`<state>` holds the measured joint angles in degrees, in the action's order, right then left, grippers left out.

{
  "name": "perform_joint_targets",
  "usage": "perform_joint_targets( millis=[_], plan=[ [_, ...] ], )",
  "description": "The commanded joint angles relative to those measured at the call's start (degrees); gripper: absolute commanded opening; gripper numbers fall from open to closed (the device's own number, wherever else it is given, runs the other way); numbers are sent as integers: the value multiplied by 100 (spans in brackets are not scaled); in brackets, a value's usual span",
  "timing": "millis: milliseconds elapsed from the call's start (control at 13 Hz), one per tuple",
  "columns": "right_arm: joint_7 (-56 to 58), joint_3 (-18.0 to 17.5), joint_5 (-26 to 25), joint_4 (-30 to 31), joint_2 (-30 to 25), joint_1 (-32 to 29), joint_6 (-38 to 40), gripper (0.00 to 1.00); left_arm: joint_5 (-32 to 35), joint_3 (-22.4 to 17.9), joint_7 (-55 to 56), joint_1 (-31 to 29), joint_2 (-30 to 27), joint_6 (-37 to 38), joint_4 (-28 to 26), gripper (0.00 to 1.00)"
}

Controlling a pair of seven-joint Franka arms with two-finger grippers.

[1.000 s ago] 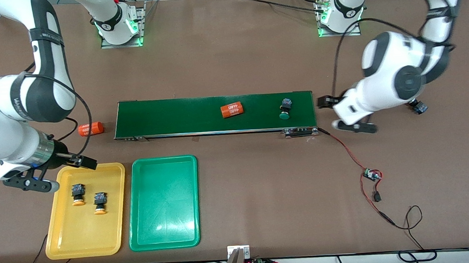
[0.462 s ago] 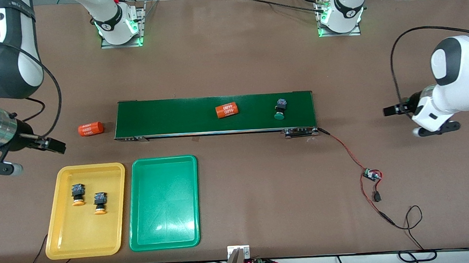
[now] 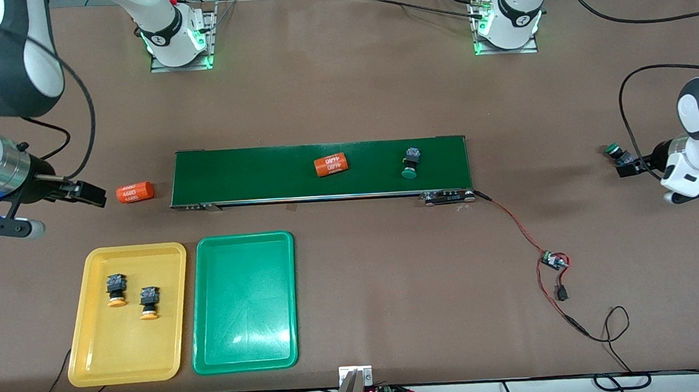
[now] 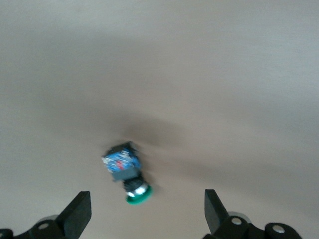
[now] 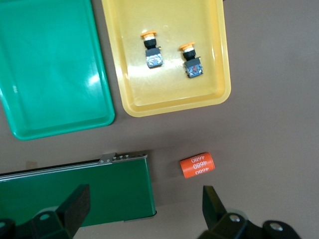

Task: Sort buttons by color to trays
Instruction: 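Grasp another green button with the left gripper while the right gripper hovers, then carry the green button onto the belt end with the left gripper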

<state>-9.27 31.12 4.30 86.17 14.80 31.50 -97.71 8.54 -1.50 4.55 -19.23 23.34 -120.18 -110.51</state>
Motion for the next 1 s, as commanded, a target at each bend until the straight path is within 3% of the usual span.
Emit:
perform_joint_targets(
  millis=[0, 154, 385, 462, 615, 923],
  plan=[
    [388, 87, -9, -74, -74, -248, 103, 100, 17, -140, 37, -176, -93, -653, -495, 100],
    [882, -244, 35, -30, -74, -957, -28, 100, -1, -166, 64, -256, -67, -1068, -786, 100],
    [919, -2350, -174, -21, -319, -3039, 86, 100, -36, -184, 64, -344, 109, -1814, -1138, 99],
    [884, -2617, -280, -12, -372, -3271, 190, 100, -167, -184, 55, -353, 205, -1912, -1157, 96],
    [866, -2628, -290, 5, -478, -3273, 375, 100, -264, -184, 55, -353, 311, -1948, -1157, 86],
    [910, -2672, -316, 1225, -1294, -3247, -397, 100, -326, -175, 3, -379, 364, -1878, -1157, 42]
  ],
)
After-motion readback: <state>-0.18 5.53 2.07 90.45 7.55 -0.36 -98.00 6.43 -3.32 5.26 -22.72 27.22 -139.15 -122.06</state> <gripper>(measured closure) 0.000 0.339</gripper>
